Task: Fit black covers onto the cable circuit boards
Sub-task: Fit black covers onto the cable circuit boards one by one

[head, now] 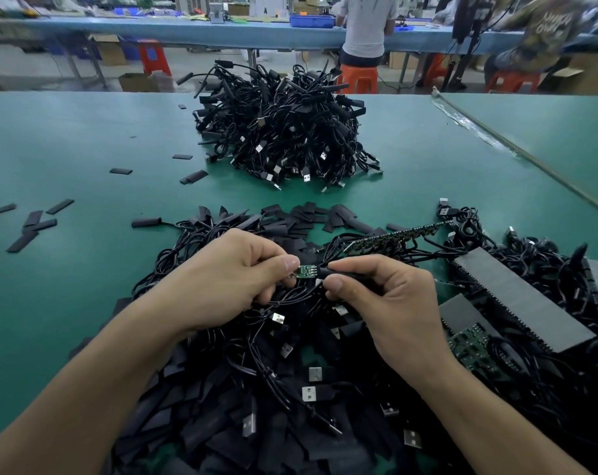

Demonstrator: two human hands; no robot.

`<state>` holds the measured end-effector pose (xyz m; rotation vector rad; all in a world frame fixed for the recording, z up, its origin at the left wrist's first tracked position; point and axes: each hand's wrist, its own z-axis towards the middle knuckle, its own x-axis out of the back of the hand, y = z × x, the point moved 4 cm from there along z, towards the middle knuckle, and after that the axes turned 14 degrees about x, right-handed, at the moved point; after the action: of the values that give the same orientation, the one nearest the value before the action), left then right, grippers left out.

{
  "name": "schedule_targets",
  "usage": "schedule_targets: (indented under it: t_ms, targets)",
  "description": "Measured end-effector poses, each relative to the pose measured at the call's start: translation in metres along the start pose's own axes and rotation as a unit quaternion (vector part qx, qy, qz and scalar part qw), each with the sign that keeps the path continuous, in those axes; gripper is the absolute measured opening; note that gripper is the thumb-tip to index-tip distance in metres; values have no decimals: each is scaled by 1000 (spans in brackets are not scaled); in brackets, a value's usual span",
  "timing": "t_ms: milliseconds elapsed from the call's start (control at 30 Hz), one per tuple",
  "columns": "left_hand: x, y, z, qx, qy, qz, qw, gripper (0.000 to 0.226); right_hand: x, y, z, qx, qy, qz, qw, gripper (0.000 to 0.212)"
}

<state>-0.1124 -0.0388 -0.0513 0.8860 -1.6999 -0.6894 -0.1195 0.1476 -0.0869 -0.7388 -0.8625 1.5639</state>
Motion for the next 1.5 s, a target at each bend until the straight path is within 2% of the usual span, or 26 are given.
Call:
schedule_targets:
  t_ms: [167,300,500,767,1000,1133,1233,1333,1400,1500]
  targets:
    - [1,0,-1,-4,-3,3,1000,34,-1,-2,0,-16,0,24,1000,12]
    - [1,-1,0,-1,-7,3,1000,30,-1,-1,0,-26,-3,39,999,21]
    - [2,-1,0,-4,-18,5,1000,28,-1,0,-1,-19,-19,-9,1000,30]
    - [3,-2,-2,5,-10,27,1000,31,-5,0,-1,10,-46,-28,999,22]
    - [0,1,-4,-8,-5,66,998,31,-5,4,-3,14,-64,-53,996,25]
    - [-6,3,-5,-12,-21,80,997,34,-8,3,-5,34,-105,-73,991,26]
    - [-9,3,-5,-10,-20,62,998,34,-7,3,-4,56,-91,-90,990,26]
    - [-7,3,-4,-11,-1,46,999,17,-5,4,-3,72,-67,-92,991,26]
    - [0,2,-4,-19,29,42,998,16,-4,6,-4,70,-56,-82,993,24]
    - [7,2,-7,-35,82,100,991,18,-2,6,-4,84,-48,-86,992,23]
